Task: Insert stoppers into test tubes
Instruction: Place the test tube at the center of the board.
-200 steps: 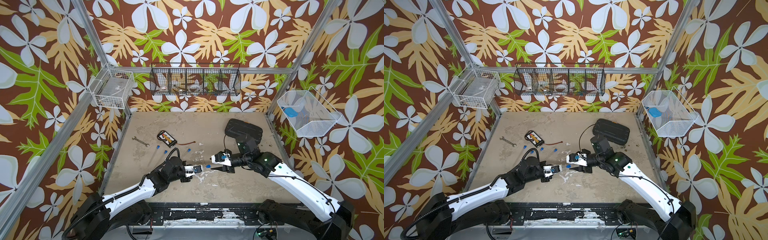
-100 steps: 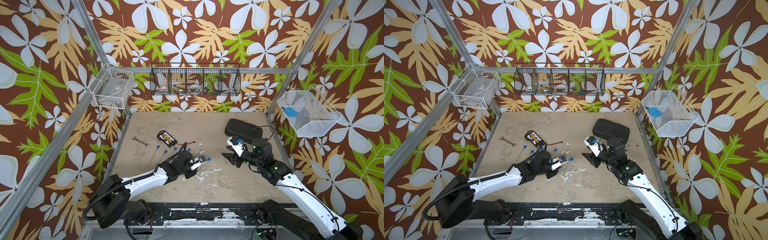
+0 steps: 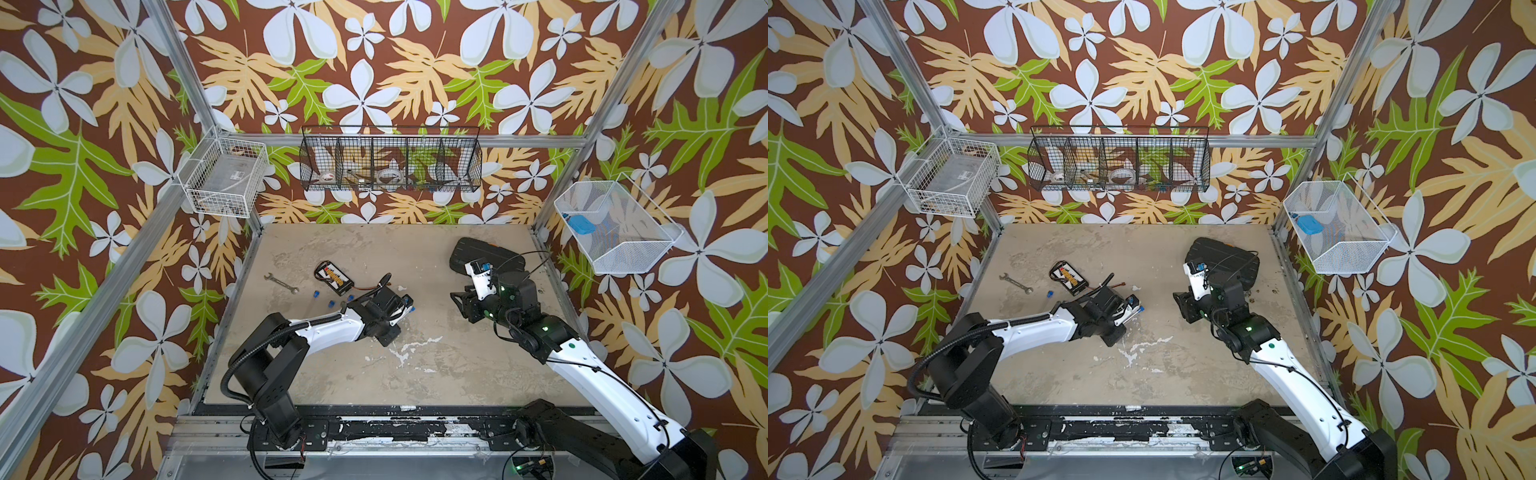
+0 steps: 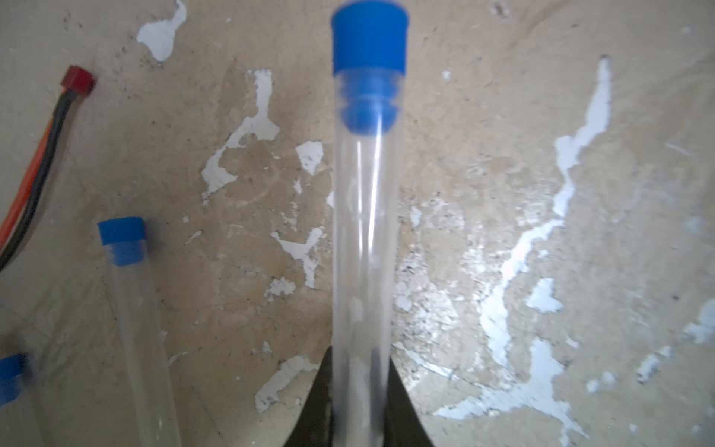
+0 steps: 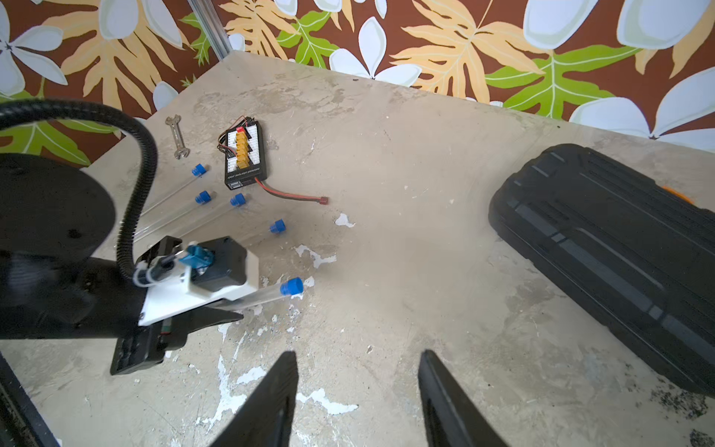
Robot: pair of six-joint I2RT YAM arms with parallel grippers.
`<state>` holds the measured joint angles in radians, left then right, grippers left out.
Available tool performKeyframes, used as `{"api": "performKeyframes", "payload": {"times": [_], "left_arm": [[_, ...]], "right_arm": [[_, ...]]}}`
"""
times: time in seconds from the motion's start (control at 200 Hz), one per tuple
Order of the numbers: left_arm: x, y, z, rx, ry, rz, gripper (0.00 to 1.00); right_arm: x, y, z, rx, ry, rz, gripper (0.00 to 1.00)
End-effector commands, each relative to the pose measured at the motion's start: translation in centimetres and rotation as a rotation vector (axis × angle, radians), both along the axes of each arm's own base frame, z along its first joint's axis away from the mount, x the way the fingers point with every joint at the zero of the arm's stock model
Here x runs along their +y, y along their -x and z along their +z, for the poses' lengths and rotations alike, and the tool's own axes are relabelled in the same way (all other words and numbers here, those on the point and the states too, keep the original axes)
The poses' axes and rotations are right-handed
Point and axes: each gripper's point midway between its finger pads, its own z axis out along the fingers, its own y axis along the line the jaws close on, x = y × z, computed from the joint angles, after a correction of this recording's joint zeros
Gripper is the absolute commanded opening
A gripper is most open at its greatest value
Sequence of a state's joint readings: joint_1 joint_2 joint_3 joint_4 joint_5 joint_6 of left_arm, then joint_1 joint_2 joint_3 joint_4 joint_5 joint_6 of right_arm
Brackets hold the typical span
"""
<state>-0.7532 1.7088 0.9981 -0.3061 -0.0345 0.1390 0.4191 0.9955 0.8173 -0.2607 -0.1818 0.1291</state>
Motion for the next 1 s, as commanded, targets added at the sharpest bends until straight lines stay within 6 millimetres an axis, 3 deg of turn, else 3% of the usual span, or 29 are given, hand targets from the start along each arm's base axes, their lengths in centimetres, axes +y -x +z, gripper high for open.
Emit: {"api": "performKeyframes", "payload": {"times": [0.0, 0.325, 0.586, 0.826, 0.996], "left_arm": [[1.4, 0.2, -1.0, 0.054, -0.074, 0.061, 0.00], [2.7, -0.1, -2.5, 0.086, -0.181, 0.070, 0.01], [3.2, 0.2, -3.1, 0.099, -0.213, 0.061, 0.16], [3.2, 0.0, -3.0, 0.090, -0.208, 0.069, 0.21], [3.7, -0.1, -3.1, 0.080, -0.230, 0.072, 0.27]], "right_arm": [[-0.2, -0.1, 0.3, -0.006, -0.007, -0.018, 0.53], [-0.2, 0.0, 0.0, -0.003, 0.003, -0.012, 0.52], [-0.3, 0.0, -0.3, 0.000, 0.012, -0.011, 0.51], [-0.5, 0.1, -0.5, -0.002, 0.027, -0.014, 0.52], [-1.9, -0.3, -0.4, -0.016, 0.082, -0.075, 0.52]]}}
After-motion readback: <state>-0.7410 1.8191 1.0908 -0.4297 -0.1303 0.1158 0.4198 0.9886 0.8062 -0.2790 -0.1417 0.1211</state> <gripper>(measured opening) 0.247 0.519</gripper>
